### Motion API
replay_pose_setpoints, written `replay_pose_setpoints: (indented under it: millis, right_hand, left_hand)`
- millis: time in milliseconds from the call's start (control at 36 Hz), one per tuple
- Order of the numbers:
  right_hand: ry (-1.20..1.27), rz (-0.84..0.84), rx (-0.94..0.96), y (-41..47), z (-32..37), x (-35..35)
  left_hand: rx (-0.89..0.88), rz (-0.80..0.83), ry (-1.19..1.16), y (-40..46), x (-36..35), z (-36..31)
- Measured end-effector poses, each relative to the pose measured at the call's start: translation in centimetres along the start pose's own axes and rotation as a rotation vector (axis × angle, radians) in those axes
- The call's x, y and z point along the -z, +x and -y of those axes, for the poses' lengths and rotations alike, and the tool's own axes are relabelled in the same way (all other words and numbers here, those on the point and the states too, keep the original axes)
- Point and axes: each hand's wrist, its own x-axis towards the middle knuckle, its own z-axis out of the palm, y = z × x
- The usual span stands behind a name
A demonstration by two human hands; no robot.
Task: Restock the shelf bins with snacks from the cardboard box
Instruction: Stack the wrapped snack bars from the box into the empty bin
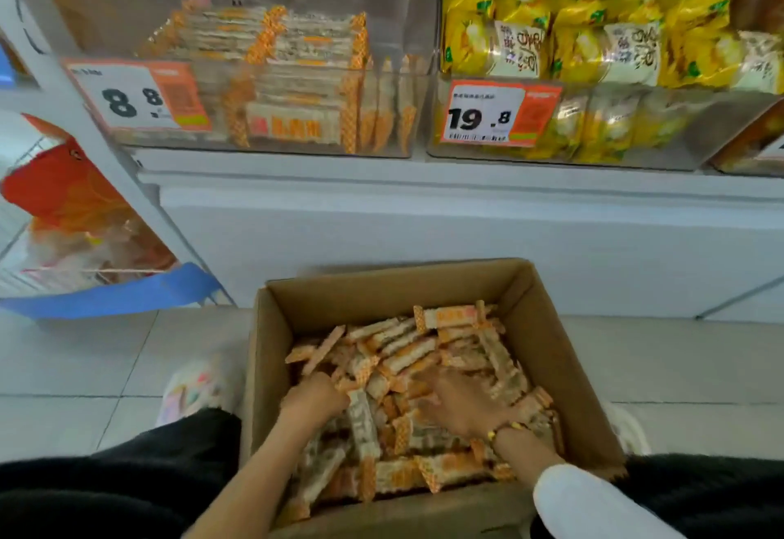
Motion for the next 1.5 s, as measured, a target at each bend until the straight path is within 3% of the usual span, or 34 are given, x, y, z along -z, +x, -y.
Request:
replay_pose_setpoints:
  millis: [56,111,250,444,583,694,806,944,1083,1222,1306,1389,1500]
  right_hand:
    - [0.019,-0.03,0.02,1.6,0.0,-1.2]
    - [0.022,-0.01,0.0,2.7,0.0,-2.0]
    - [-0.163,0.092,-0.013,3.3,0.1,-2.4]
    - [-0.006,0.241,-0.04,3.9,1.7,2.0]
    - [0.307,0.044,-0.023,2.8,4.4,5.5]
    - [0.569,-0.056,0.089,0.5,7.3,7.9]
    - [0.608,-0.338,0.27,-2.1,10.0,10.1]
    - [0.448,-0.765,0.412,-3.9,12.6,14.9]
    - [0.486,-1.003,0.531,-4.8,14.2,20.2]
    - [0.543,-0.945,0.594,-5.8,15.6,23.5]
    - [0.496,-0.888,0.601,-6.0,16.4,24.9]
    - [0.295,-1.001,0.573,-4.9,17.0,26.1]
    - [0.262,-1.01,0.585,-3.7,17.2,27.8]
  left_hand:
    - [0.051,0.059,-0.02,0.4,-0.7,-0.7]
    - [-0.009,0.085,-0.087,0.8,-1.4,-1.5]
    - [0.019,0.041,-0.267,1.3,-3.0,-1.7]
    - [-0.111,0.067,-0.226,-0.9,0.9,-3.8]
    - [-0.152,-0.081,-0.35,-1.8,5.1,-4.1]
    - [-0.223,-0.433,-0.389,-4.4,7.5,-4.5]
    - [-0.408,-0.722,-0.786,-8.1,9.7,-6.0]
    - [-0.594,-0.73,-1.099,-11.9,14.7,-8.6]
    - [-0.849,-0.564,-1.08,-16.1,18.7,-11.0]
    - [-0.925,-0.816,-1.106,-17.2,22.0,-11.9]
    - [-0.9,-0.872,-1.182,-16.7,24.1,-12.7]
    - [-0.865,-0.839,-1.247,-16.1,25.4,-13.7]
    - [-0.899,-0.635,-1.155,-15.8,27.2,-14.6]
